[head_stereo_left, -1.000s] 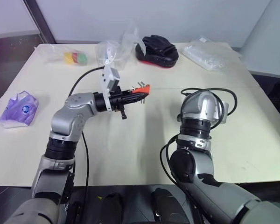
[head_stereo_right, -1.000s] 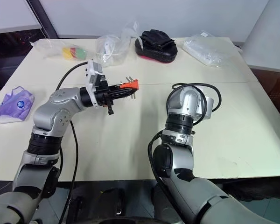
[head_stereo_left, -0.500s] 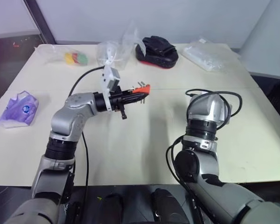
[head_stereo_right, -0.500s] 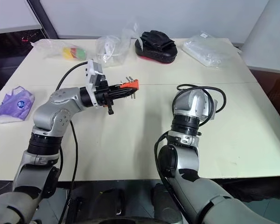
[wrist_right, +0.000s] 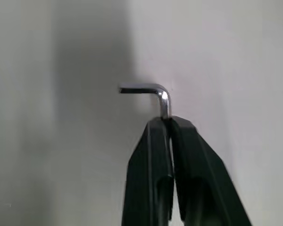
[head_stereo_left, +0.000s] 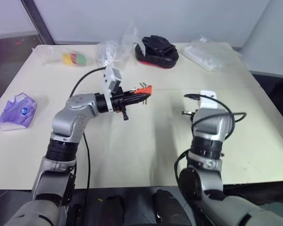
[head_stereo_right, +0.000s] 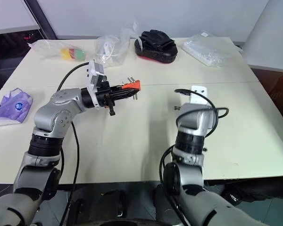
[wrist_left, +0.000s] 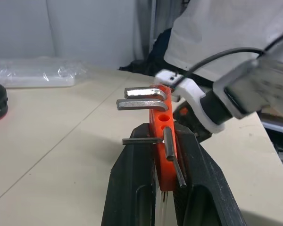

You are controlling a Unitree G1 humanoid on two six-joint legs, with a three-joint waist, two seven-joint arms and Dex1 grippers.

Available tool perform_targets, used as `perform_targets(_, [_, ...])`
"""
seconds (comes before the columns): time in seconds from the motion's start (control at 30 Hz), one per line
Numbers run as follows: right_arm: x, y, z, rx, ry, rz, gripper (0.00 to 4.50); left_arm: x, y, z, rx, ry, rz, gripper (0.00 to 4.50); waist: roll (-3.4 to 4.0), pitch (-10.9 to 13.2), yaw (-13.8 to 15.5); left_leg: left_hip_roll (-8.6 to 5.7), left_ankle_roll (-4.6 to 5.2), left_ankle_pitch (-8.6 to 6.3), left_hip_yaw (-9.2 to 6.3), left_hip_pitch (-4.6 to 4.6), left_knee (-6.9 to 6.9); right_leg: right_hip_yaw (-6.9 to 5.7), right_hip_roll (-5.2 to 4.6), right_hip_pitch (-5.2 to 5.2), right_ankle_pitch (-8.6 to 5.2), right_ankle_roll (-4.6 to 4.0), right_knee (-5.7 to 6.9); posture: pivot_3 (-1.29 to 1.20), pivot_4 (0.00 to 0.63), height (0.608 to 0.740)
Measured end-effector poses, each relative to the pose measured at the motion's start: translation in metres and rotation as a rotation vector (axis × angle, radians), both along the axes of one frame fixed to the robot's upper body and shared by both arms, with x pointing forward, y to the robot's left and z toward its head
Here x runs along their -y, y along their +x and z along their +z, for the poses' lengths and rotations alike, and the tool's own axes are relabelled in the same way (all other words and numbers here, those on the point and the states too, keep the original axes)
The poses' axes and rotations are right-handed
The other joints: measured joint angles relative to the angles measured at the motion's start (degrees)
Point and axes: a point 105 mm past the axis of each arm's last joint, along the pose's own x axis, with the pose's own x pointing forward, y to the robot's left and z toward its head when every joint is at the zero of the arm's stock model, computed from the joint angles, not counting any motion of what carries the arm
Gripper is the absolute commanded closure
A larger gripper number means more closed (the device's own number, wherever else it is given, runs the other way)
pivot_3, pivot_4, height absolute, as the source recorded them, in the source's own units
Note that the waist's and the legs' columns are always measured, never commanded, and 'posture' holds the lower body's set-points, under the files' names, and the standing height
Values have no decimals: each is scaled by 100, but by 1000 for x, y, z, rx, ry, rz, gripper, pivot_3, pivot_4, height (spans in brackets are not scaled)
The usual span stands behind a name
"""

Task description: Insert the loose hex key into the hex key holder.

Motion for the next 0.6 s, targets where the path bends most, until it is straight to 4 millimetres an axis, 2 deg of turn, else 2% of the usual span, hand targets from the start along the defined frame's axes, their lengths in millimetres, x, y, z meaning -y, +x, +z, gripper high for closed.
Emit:
perform_targets(0.27, [-24, 7, 52, 427, 14, 194, 4455, -1, 3, -3, -18, -3, 5, 4500, 0, 1, 13, 2, 0, 0, -2, 0, -4, 0, -2, 0, 0, 0, -5, 0, 150, 740])
perform_targets(0.5, [-46, 3, 64, 627, 1, 333, 4455, 0, 5, 0, -13, -7, 3, 4500, -1, 2, 16, 2, 0, 1, -1, 0, -3, 0, -2, 1, 0, 0, -6, 0, 150, 740])
perform_targets(0.6, [-54, 0, 80, 746, 59, 358, 4455, 1, 8, -2, -29, -15, 4, 4500, -1, 2, 13, 4, 0, 1, -1, 0, -3, 0, 2, 1, 0, 0, -6, 0, 150, 740])
